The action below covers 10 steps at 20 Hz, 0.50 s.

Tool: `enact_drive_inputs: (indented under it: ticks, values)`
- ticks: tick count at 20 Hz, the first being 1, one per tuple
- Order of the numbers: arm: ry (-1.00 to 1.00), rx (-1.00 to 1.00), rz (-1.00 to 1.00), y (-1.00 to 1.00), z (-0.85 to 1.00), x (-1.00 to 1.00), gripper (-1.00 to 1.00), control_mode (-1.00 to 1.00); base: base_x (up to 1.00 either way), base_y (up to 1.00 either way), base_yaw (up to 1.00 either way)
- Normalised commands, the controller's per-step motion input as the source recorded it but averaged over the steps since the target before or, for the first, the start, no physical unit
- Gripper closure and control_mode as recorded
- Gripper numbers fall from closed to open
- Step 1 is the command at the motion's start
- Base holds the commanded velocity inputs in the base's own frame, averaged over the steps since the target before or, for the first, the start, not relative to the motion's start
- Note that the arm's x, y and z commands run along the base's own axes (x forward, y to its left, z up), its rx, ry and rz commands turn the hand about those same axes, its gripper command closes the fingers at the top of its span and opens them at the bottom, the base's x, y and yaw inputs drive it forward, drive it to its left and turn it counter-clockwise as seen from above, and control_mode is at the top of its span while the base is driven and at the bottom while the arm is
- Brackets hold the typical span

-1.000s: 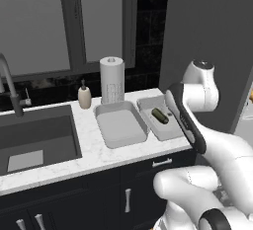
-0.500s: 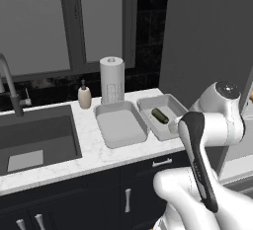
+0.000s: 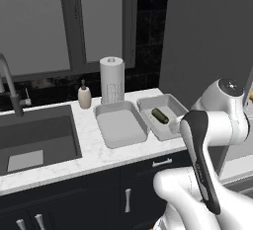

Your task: Place one cucumber and one chicken drumstick in each tupperware on the nearby counter, to pack two identical lunches.

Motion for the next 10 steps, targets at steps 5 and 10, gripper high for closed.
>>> enact_drive_inputs:
  ticks: [5,10]
  values:
    - [0.00,0.00,0.00,0.00,0.00,0.00,-1.00,1.00,-0.93,-0.40,-0.05]
    - [0.00,0.00,0.00,0.00,0.00,0.00,-1.00,1.00,-0.69,-0.84,-0.20]
